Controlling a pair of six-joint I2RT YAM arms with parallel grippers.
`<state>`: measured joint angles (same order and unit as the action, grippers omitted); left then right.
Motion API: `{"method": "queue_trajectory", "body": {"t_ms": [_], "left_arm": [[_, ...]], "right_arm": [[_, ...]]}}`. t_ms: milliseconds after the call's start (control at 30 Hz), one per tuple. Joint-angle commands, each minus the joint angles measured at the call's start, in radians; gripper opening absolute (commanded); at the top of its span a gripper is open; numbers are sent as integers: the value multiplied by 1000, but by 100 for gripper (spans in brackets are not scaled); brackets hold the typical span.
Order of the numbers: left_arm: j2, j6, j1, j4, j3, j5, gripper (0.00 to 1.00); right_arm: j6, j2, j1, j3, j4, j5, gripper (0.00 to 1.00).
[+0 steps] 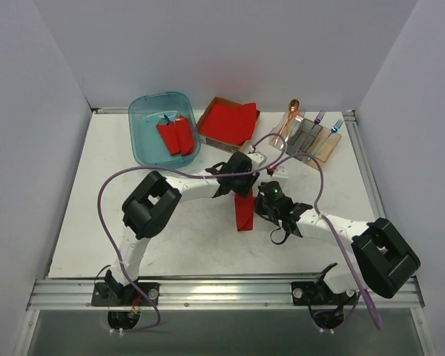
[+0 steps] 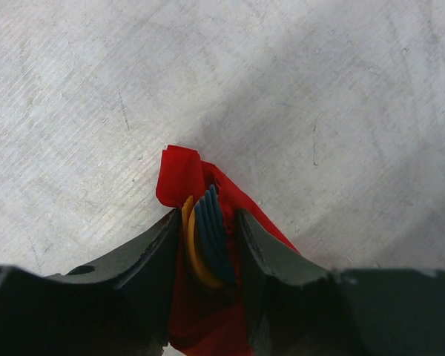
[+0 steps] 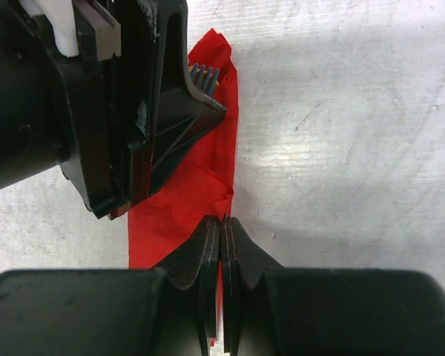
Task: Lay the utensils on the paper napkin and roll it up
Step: Adjust the napkin at the center of the board.
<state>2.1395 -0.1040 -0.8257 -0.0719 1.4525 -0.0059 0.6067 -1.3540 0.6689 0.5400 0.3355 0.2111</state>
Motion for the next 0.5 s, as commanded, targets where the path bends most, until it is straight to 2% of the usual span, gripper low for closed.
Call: {"method": "queue_trajectory", "body": {"t_ms": [0,333,467], "left_arm": [[0,96,-21,-20,-40,60,44],[17,102,-21,-14,-43,55,42],[17,133,-21,-9,-40,64,43]], "right_arm": [[-51,-11,-34,49,22,-45,0],[-39,81,-83,5,-9,-33,0],[-45,58,-106,-8,0,-52,0]]}}
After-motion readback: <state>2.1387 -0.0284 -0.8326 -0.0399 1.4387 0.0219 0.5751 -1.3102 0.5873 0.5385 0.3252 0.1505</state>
